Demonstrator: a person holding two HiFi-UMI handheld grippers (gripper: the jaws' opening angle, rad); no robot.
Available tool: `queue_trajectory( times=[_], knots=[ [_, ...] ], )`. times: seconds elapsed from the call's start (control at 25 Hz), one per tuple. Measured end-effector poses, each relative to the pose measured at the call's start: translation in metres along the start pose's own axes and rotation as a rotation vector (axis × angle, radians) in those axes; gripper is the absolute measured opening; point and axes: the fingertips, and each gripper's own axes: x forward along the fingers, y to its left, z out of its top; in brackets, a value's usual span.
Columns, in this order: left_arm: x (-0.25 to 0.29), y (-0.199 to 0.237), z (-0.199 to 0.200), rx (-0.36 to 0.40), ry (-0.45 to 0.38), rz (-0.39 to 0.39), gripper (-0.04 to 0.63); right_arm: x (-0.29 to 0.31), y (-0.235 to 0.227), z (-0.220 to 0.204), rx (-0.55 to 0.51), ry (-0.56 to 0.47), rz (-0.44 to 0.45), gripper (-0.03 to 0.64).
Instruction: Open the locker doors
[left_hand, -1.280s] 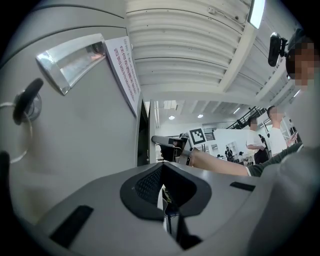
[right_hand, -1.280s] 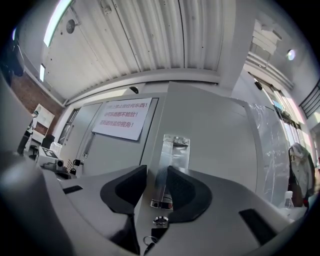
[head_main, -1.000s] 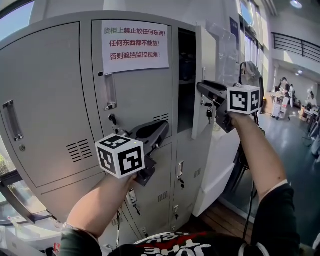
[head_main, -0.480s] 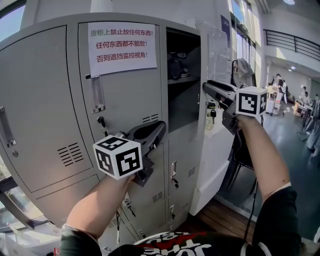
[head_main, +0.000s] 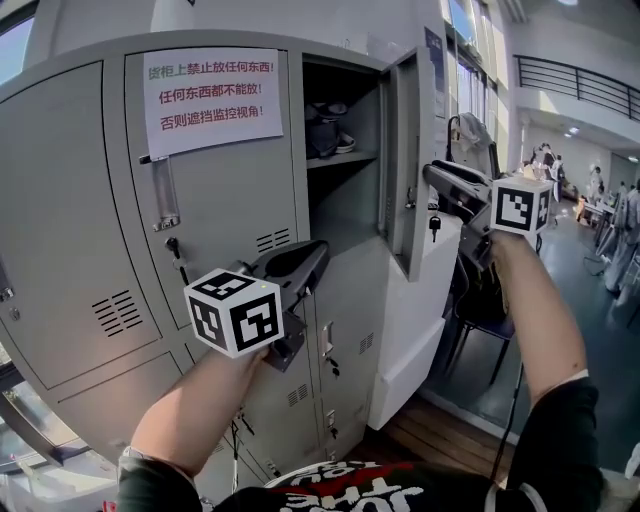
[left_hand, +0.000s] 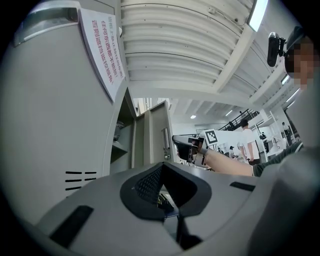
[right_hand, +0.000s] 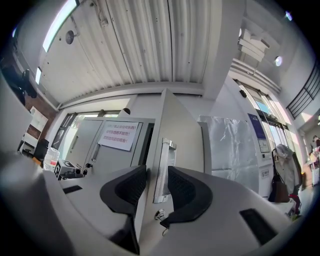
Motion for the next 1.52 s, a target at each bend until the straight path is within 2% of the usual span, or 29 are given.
queue_trajectory(
  times=[0.32,0.68,0.92,1.16,1.36,1.52],
  knots=[
    [0.028,-0.017,-0.007,-0.004,0.001,-0.019,0.005,-0.041,-0.044,0.001,0.047,-0.026,-0.045,0.141],
    [0.054,-0.027,-0.015,0.002,-0.001,0.001,0.005,-0.063,-0.077,0.003,0.083,-0.061,0.001,0.124],
    [0.07,-0.029,-0.023,-0.009,0.0,0.029,0.005,-0.078,-0.111,0.0,0.113,-0.084,-0.015,0.092],
    [0.086,-0.033,-0.032,-0.005,0.01,0.05,0.005,-0.086,-0.14,-0.003,0.151,-0.12,0.013,0.075],
    [0.098,-0.032,-0.037,-0.002,0.016,0.077,0.005,-0.09,-0.175,-0.008,0.178,-0.137,-0.027,0.074],
    [0.107,-0.032,-0.041,-0.003,0.024,0.094,0.005,-0.095,-0.206,-0.015,0.197,-0.136,-0.095,0.061]
  ],
)
